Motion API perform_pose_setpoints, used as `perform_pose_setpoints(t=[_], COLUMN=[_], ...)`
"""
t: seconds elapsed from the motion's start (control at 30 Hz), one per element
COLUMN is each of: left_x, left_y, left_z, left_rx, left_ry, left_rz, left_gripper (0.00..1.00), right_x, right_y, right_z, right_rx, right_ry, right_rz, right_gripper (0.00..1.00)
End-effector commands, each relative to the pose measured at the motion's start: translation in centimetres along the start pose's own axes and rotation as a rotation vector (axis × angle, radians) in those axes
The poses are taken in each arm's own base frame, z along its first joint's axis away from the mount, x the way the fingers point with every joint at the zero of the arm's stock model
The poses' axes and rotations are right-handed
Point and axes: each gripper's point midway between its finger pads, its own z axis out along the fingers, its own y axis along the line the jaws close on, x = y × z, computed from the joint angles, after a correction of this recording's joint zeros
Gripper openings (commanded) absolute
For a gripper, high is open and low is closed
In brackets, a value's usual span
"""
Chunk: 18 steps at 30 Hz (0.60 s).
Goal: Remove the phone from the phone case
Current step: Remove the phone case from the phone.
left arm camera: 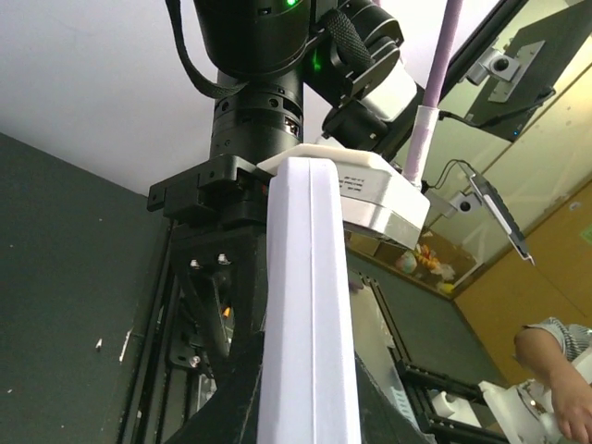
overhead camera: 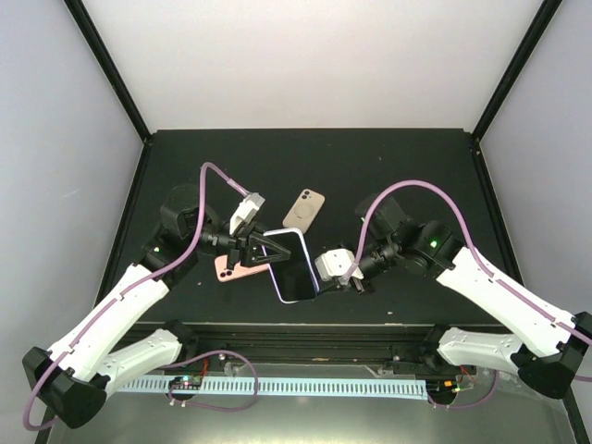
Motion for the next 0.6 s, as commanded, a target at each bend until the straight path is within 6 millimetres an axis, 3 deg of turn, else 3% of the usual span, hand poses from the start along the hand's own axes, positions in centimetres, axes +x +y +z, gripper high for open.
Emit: perform_pose_setpoints(t=[0.0,0.13,0.37,0.57], left_x=[0.6,1.0,1.7,2.1], left_y=[-4.1,-3.9,-3.3,-2.6], left_z=[-0.2,-0.3,-0.3,-0.3], left_rx=[0.14,0.136,0.132,0.089], left_ry=[0.06,0.057,0.034,0.014], left_rz=[0.029,0.032,0.038,0.032], left_gripper=[0.02,0.02,0.01,0.01], right_x=[1.3,1.4,1.9,-0.5], right_y=[-6.4,-9.4,-12.5,-12.1], right_z=[-0.7,-1.7,-1.9,-2.4], right_rx=[0.265,0.356,0.462,0.384], right_ry=[0.029,-0.018,-0.036,-0.107], right_rz=[0.112,0.298,0.458,0.457], right_gripper=[0.2,0.22,0.26,0.33])
